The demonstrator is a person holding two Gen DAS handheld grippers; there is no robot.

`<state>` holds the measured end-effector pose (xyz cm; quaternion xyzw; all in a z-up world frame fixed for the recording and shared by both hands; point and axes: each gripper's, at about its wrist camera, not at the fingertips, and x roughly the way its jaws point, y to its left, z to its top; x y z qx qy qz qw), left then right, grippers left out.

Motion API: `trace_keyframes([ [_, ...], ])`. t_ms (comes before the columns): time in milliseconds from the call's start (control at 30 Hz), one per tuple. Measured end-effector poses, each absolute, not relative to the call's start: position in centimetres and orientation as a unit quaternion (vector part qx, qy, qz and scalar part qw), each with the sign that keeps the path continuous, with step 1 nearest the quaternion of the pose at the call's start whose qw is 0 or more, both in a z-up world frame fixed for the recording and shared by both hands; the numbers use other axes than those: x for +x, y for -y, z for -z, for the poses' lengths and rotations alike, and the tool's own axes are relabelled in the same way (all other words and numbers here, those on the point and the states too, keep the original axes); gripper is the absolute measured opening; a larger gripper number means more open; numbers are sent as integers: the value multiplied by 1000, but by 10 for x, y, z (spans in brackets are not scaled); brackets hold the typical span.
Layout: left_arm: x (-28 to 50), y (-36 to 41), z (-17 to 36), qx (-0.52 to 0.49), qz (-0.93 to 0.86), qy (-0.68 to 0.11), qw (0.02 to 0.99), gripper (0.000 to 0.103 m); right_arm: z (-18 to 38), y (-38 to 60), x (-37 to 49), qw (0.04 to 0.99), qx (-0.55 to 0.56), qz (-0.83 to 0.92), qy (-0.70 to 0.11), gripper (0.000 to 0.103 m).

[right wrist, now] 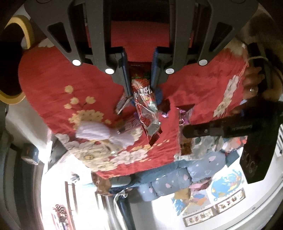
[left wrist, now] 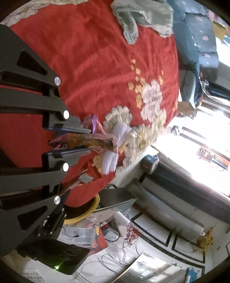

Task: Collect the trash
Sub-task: 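Carry the red wrapper in the right gripper and brown wrapper in the left gripper over the bin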

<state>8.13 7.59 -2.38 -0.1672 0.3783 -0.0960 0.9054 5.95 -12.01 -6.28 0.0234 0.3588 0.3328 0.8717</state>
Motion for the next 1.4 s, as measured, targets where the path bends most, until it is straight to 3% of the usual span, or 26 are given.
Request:
trace_keyframes([
  [1400,120,67,5,-89,208,-364,903,14,44,286,110,932,143,-149,-299,16],
])
